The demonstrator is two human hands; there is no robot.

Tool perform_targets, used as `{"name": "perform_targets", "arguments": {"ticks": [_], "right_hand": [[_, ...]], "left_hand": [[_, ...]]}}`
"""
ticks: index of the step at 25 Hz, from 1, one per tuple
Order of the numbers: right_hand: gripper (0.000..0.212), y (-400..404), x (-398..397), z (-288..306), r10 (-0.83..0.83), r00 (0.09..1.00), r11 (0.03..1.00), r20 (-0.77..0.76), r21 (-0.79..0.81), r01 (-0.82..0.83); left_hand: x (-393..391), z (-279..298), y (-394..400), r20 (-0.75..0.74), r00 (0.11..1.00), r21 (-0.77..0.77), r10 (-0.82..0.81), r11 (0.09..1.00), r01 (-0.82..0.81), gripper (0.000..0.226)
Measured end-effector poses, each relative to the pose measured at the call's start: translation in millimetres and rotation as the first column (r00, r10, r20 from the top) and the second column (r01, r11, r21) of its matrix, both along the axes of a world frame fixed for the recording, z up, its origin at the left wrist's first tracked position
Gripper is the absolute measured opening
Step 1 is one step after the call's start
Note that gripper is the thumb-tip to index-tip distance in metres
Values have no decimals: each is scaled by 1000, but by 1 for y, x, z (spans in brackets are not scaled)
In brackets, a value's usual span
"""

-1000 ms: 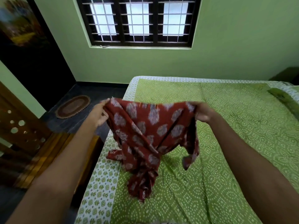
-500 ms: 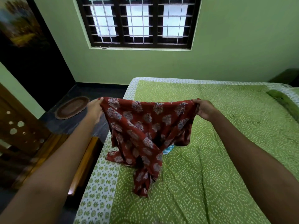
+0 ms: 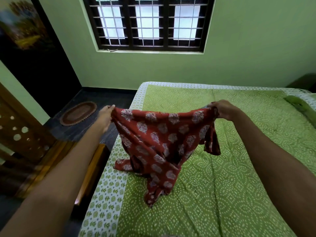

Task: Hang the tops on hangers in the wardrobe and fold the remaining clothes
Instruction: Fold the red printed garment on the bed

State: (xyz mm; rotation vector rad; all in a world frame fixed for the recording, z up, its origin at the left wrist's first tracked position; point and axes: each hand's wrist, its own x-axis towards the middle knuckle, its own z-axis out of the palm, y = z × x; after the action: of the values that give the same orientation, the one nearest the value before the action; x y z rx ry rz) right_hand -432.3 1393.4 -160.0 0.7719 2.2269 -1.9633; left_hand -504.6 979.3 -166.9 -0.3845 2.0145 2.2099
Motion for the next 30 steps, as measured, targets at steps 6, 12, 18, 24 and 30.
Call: {"name": "perform_targets", "arguments": {"ticks": [6,12,18,24,30], "right_hand": [[13,2,5,5,54,981,932,-184,-344,-116],[24,-8,6,-17,-120,990,962,-75,-256,97],[27,-2,-4,37,-203,954,942,-222,-309,129],[31,17,-22,94,-243,924,938,-294,-316,146],[33,26,-10,134,-127,924,985,-360,-154,75]], "left_hand": [[-13,22,-7,-74,976,219,-204,952,215,26],[-13,3,-6,10,999,94,47,994,-48,20],[-35,42,-1,-134,990,170,36,985,-13,11],[-61,106,20,-239,971,299,12,952,61,7],[-69,143,34,-223,975,183,13,983,29,7]]}}
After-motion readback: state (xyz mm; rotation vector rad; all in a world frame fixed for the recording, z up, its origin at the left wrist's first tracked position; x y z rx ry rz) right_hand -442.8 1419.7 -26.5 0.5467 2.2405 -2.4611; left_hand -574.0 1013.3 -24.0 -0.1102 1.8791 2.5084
